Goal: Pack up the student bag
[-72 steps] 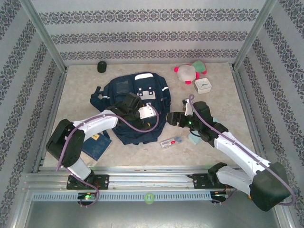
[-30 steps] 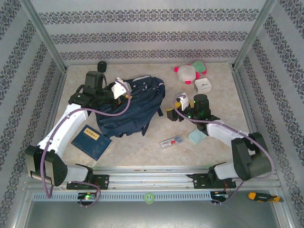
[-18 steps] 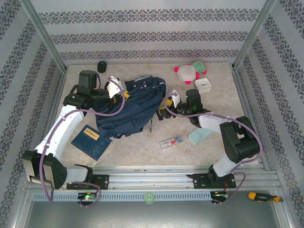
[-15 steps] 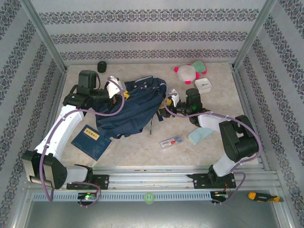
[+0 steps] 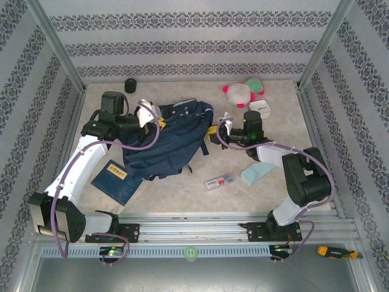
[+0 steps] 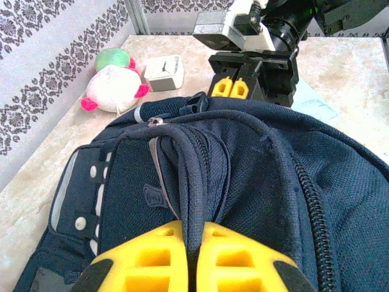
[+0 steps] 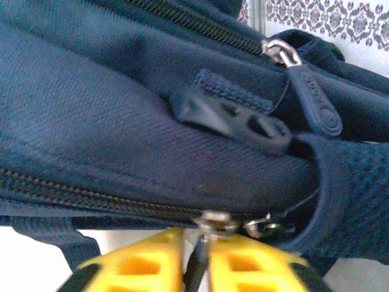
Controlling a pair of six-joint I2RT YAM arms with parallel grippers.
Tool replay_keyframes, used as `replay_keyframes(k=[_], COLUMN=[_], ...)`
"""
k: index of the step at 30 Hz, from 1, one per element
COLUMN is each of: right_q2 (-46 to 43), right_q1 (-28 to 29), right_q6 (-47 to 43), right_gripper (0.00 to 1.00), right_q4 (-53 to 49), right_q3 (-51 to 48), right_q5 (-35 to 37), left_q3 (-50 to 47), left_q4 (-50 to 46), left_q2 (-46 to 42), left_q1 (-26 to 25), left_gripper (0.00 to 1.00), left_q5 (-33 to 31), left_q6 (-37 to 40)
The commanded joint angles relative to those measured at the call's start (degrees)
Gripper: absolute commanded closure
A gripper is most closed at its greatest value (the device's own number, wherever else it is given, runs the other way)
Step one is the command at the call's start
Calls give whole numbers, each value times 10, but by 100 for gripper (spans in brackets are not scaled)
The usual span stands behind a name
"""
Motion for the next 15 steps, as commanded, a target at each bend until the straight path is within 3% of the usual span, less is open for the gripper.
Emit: replay_keyframes(k=[1,9,11,15], right_q2=[-10,-42,-83,-132], right_q1=[-3,3,28,65], right_q6=[14,60,71,69], right_gripper=[100,100,100,100], right_q4=[29,31,6,-50], right_q3=[6,-9,-31,-49], right_q5=[-31,0,29,52], left_q3=[3,-26,-59,-59], left_q4=[72,141,197,204], left_q2=[-29,-39,-49,-33], left_q1=[8,6,-40,-97], left_gripper=[100,100,100,100], left_q5=[18,-60,-206,-350], left_q6=[8,-47,-86,-89])
